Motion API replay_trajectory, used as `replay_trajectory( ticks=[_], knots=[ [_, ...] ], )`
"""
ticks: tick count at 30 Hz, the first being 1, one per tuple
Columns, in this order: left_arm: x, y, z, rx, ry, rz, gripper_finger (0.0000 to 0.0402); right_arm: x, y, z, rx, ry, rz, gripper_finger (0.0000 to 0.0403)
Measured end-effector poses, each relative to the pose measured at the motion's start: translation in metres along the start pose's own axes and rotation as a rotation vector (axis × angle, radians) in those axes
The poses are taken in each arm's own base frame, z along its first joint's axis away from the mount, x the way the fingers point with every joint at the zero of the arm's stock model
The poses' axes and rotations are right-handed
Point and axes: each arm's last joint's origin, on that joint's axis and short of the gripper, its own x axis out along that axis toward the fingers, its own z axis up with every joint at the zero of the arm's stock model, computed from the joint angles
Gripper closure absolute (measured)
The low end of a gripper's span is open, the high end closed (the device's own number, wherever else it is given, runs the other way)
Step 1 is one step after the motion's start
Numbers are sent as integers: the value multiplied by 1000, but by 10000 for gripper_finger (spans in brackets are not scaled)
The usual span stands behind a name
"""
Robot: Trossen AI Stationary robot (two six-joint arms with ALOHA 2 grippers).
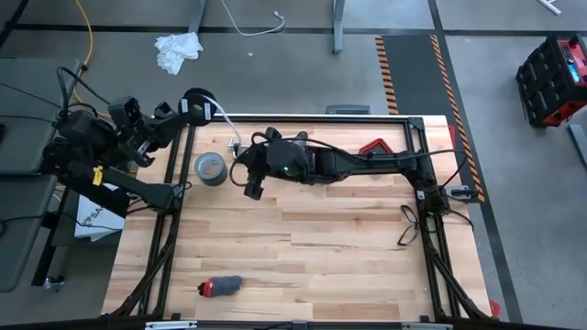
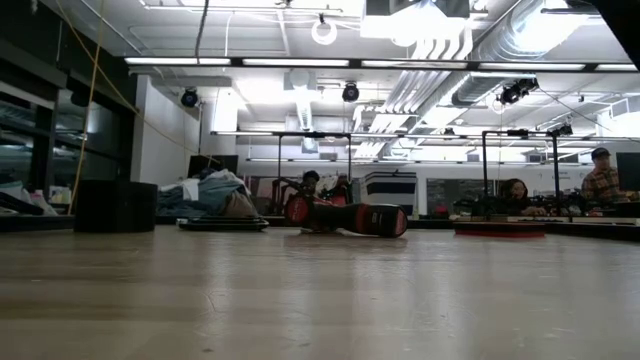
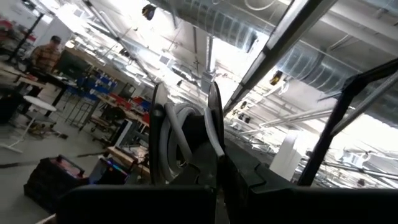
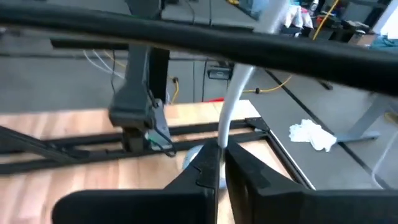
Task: Coil cords
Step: Coil the white cable wire into the black spool
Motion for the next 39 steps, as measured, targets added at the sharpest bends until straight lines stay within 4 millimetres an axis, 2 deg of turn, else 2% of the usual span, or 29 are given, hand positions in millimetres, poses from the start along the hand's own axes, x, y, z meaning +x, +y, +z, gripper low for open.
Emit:
replay_trajectory(
  ticks=[6, 9, 12, 16, 20, 28, 39],
  knots=[
    [17, -1, -17, -58, 7, 85, 401, -21, 32, 16, -73, -122, 60, 400],
    [29, -4, -25, -117, -16, 89, 401, -23, 37, 17, -96, -135, 48, 401],
    [40, -6, -31, -263, -42, 59, 402, -23, 37, 19, -119, -157, 37, 401],
    [48, -7, -41, -550, -2, 22, 401, -26, 42, 20, -204, -164, 23, 402],
    [48, -10, -45, -710, 27, 11, 401, -39, 50, 27, -276, -190, 5, 402],
    [43, -15, -55, -861, 77, 78, 401, -55, 52, 42, -347, -270, -76, 402],
    [47, -23, -73, -900, 86, 142, 402, -58, 46, 56, -327, -409, -100, 403]
  ],
)
